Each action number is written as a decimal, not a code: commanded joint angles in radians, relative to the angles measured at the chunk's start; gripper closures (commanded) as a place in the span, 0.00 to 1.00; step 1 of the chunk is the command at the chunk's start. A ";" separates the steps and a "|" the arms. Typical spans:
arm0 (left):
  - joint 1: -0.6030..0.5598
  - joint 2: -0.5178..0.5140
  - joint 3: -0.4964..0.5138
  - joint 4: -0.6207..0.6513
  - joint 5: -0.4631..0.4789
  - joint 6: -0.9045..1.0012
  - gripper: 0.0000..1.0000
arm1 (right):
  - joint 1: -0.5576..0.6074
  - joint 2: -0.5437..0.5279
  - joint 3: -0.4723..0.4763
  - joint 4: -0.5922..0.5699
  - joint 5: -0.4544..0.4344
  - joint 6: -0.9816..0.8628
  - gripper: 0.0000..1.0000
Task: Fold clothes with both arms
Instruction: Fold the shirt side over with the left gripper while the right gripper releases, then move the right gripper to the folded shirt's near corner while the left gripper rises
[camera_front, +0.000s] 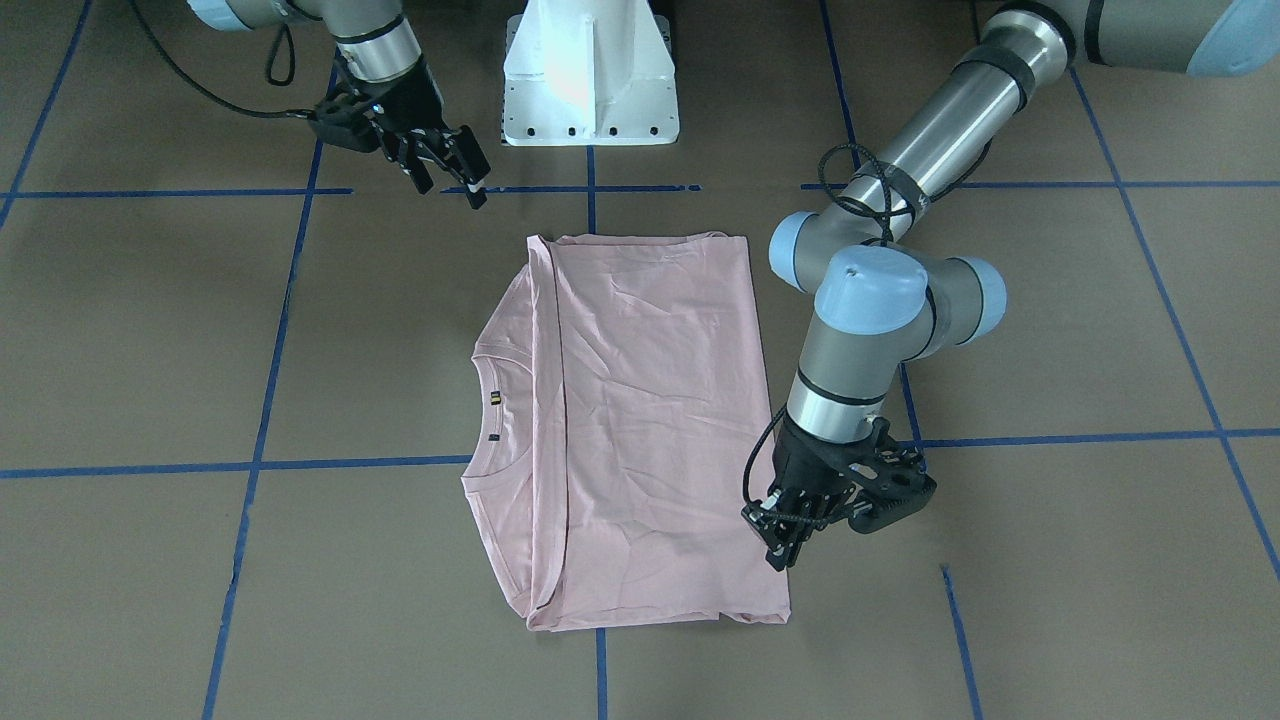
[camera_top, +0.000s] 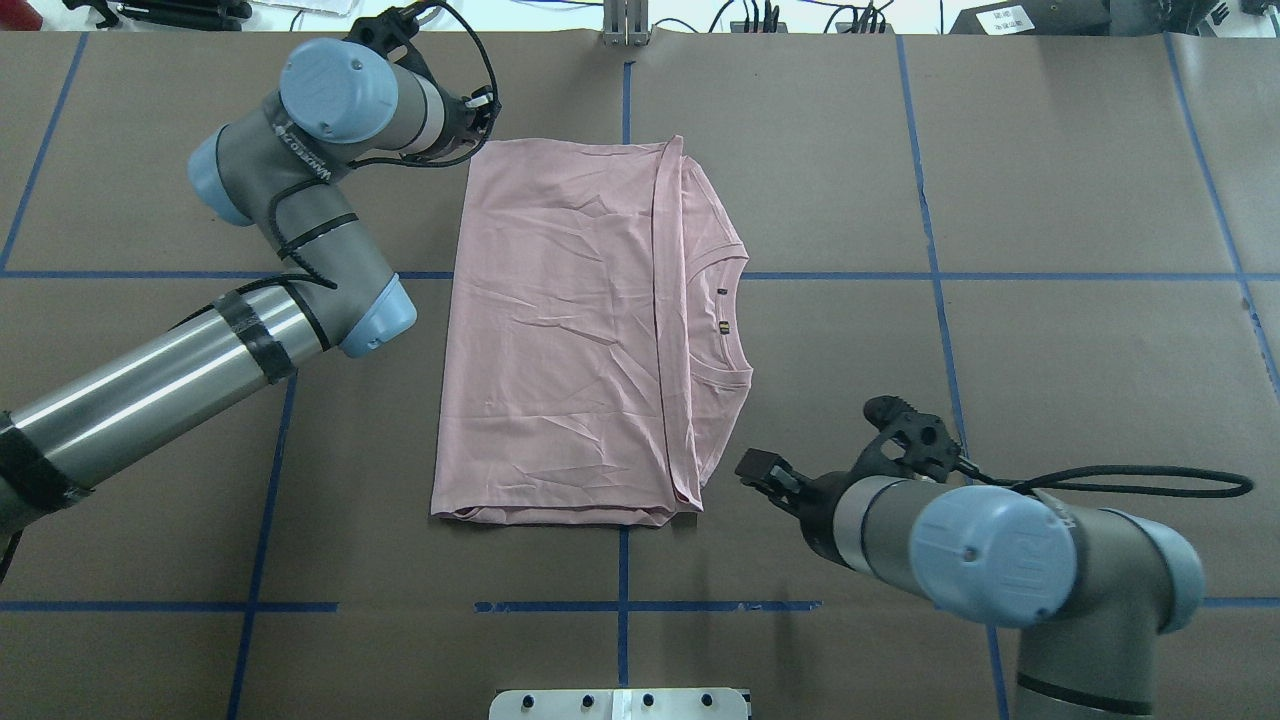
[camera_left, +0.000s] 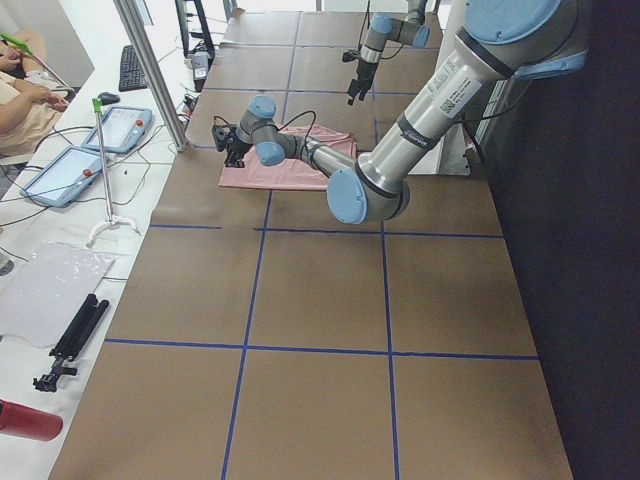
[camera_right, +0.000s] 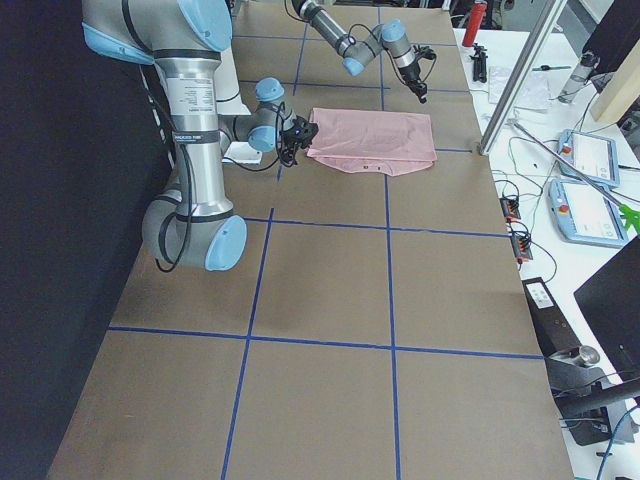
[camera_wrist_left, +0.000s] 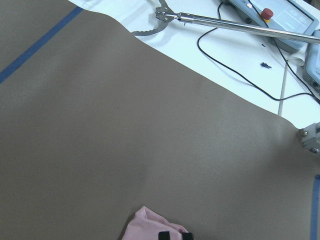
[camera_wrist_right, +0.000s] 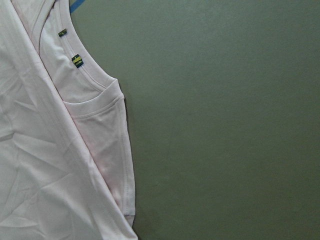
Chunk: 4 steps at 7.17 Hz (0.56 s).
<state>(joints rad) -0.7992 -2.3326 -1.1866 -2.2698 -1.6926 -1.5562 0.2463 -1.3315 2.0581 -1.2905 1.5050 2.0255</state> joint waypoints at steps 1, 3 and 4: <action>0.003 0.064 -0.094 0.001 -0.025 -0.010 0.79 | -0.005 0.197 -0.203 -0.003 -0.003 0.074 0.06; 0.005 0.065 -0.094 0.001 -0.025 -0.011 0.79 | -0.004 0.222 -0.236 -0.001 -0.005 0.102 0.06; 0.008 0.064 -0.096 0.001 -0.024 -0.027 0.79 | 0.001 0.230 -0.251 -0.003 -0.015 0.102 0.06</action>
<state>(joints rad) -0.7947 -2.2685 -1.2802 -2.2687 -1.7174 -1.5707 0.2428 -1.1152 1.8276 -1.2917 1.4984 2.1213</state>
